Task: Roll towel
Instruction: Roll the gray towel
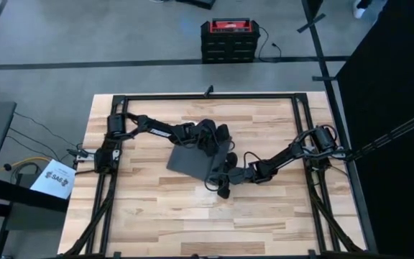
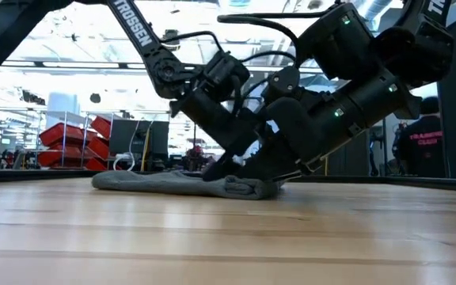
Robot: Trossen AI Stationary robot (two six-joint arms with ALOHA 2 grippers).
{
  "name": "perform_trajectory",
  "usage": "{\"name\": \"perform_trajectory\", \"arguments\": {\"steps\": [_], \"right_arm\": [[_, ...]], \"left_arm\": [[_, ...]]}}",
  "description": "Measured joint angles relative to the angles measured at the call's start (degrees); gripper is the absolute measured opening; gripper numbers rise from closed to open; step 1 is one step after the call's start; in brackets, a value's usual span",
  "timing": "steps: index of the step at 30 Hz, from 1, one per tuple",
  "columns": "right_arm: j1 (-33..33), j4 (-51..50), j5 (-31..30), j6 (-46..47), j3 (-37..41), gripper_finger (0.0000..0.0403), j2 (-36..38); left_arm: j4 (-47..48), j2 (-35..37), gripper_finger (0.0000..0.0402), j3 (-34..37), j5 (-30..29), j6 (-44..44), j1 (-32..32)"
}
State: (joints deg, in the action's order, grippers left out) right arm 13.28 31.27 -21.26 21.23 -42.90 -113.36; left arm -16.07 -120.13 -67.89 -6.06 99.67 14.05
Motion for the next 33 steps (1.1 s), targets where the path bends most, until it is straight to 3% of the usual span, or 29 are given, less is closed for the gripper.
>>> {"name": "perform_trajectory", "arguments": {"steps": [9,12,33], "right_arm": [[-0.3,-0.3,0.0,0.6,0.0,0.018,0.0],[-0.3,-0.3,0.1,0.7,0.0,0.018,0.0],[-0.3,-0.2,0.3,0.8,0.0,0.018,0.0]], "left_arm": [[13.8,1.6,0.0196,-7.2,-1.7,1.2,0.7],[17.0,1.6,0.0196,-7.7,1.4,1.2,1.1],[11.2,0.9,0.0196,-7.7,7.0,-3.0,0.5]]}}
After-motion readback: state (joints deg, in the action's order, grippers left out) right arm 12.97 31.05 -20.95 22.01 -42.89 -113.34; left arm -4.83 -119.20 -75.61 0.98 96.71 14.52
